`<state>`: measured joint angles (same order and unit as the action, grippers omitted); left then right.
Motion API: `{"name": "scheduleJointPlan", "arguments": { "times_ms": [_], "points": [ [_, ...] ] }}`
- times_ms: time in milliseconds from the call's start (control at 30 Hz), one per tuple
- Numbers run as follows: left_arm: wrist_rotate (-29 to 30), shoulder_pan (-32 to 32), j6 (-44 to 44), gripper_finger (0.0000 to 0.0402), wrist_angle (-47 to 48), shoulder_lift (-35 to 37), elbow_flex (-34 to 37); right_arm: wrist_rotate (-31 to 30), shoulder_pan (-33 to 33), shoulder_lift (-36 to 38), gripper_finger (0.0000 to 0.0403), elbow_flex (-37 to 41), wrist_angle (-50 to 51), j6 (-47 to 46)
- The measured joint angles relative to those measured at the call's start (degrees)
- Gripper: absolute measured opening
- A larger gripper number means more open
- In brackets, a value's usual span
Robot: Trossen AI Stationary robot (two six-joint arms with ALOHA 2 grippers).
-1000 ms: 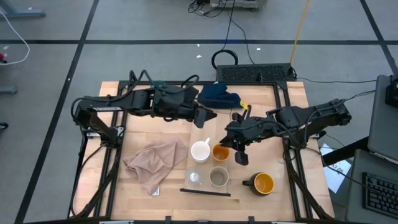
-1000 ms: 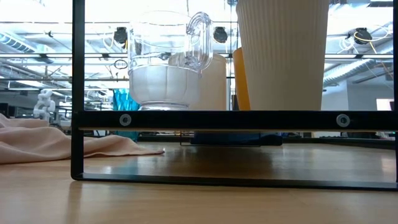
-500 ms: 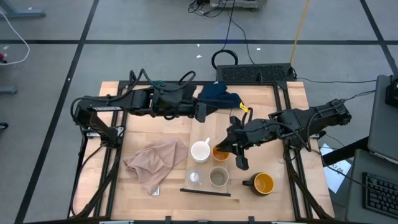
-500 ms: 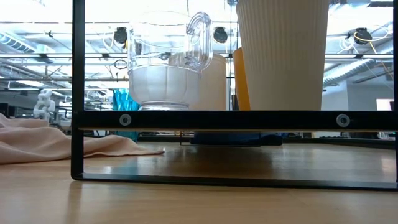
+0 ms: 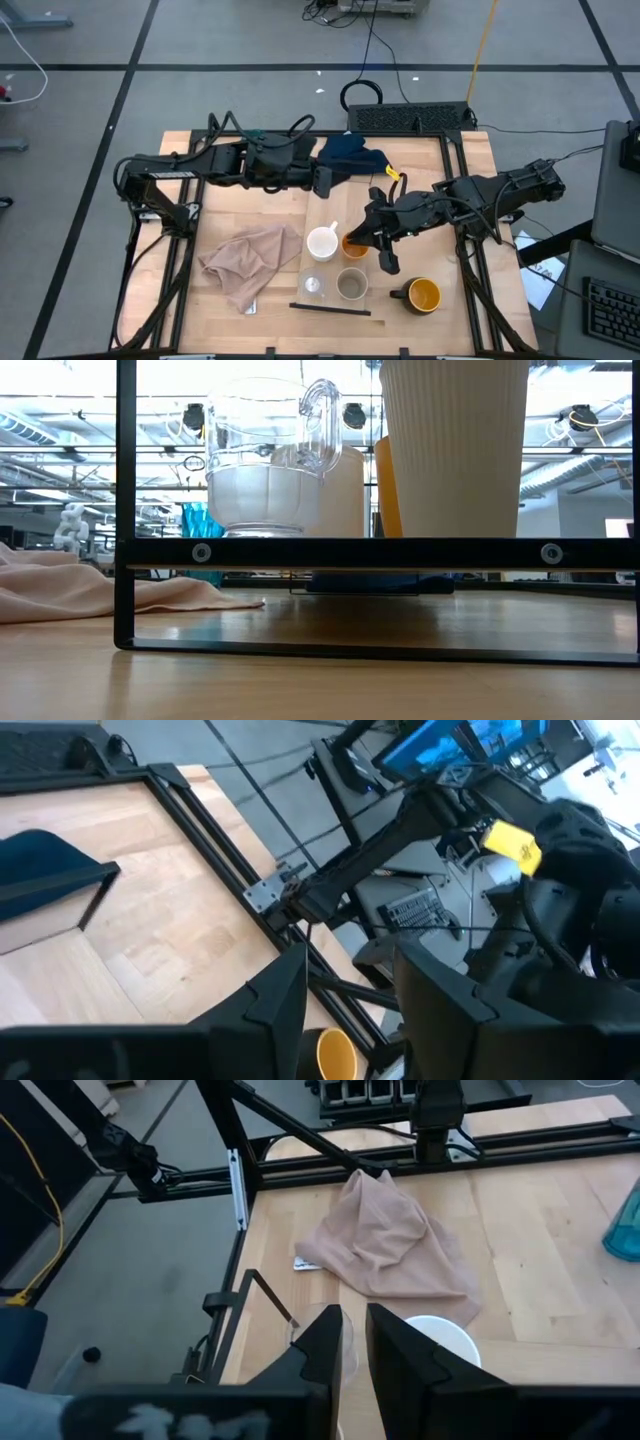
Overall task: Stack small to large cups/mugs on shelf
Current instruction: Put the black cup on the shelf aligned with the white cup
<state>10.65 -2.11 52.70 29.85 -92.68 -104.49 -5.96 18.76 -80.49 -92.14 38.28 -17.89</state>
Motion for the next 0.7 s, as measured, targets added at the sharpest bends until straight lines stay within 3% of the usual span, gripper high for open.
{"name": "scheduleJointPlan", "arguments": {
  "times_ms": [267, 400, 700],
  "points": [
    [-9.43, 1.78, -1.67, 0.015, -0.02, 0.76, 0.02, 0.0, 0.0, 0.0, 0.0041, 0.0, -0.06, 1.55],
    [-12.7, 2.73, -5.62, 0.015, 0.05, 1.37, 0.02, 0.0, 0.0, 0.0, 0.004, 0.0, -0.32, 7.46],
    [-13.68, 5.76, -17.59, 0.015, -2.03, 5.58, 0.04, -0.22, -5.45, 0.0, 0.004, 0.02, -5.7, 5.67]
  ]
}}
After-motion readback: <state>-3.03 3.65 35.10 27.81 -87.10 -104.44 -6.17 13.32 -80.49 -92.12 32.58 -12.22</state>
